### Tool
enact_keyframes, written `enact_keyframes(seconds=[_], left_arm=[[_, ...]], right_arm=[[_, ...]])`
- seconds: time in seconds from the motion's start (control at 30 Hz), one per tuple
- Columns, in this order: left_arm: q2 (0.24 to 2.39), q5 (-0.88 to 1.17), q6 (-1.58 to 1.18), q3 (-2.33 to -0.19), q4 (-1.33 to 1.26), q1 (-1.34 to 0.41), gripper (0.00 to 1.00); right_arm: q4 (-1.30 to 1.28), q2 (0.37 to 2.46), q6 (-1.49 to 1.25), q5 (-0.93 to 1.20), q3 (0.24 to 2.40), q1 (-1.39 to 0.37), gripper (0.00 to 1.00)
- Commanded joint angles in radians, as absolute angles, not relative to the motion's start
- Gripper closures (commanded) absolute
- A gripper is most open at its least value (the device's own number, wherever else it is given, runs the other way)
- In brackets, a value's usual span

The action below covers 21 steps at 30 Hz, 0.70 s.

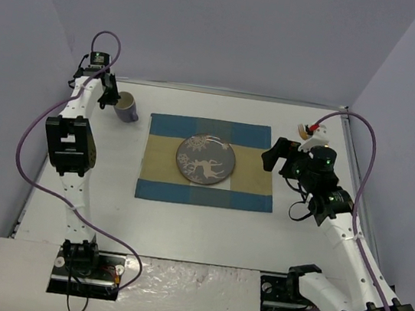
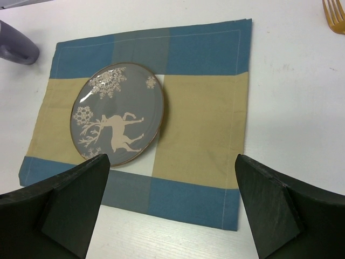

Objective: Set the dinner table for one person

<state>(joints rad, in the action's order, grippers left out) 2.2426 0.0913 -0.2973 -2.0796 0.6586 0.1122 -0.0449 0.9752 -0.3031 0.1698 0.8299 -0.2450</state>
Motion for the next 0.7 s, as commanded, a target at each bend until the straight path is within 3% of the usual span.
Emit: enact_keyframes(seconds=[0.0, 0.27, 0.67], left_arm=[[1.996, 0.116, -0.364, -2.053, 0.646, 0.088, 1.00], [1.766, -0.036, -0.458, -1.879, 0.715, -0.160, 1.00], [1.609, -0.094, -0.651, -1.697, 0.680, -0.432, 1.00]], right_arm=[[0.090, 1.004, -0.267, 0.222, 0.865, -0.276, 0.02], [0.052, 1.152, -0.154, 0.269, 1.006, -0.421, 0.07], [0.038, 1.328, -0.053, 0.091, 1.182, -0.728, 0.15]])
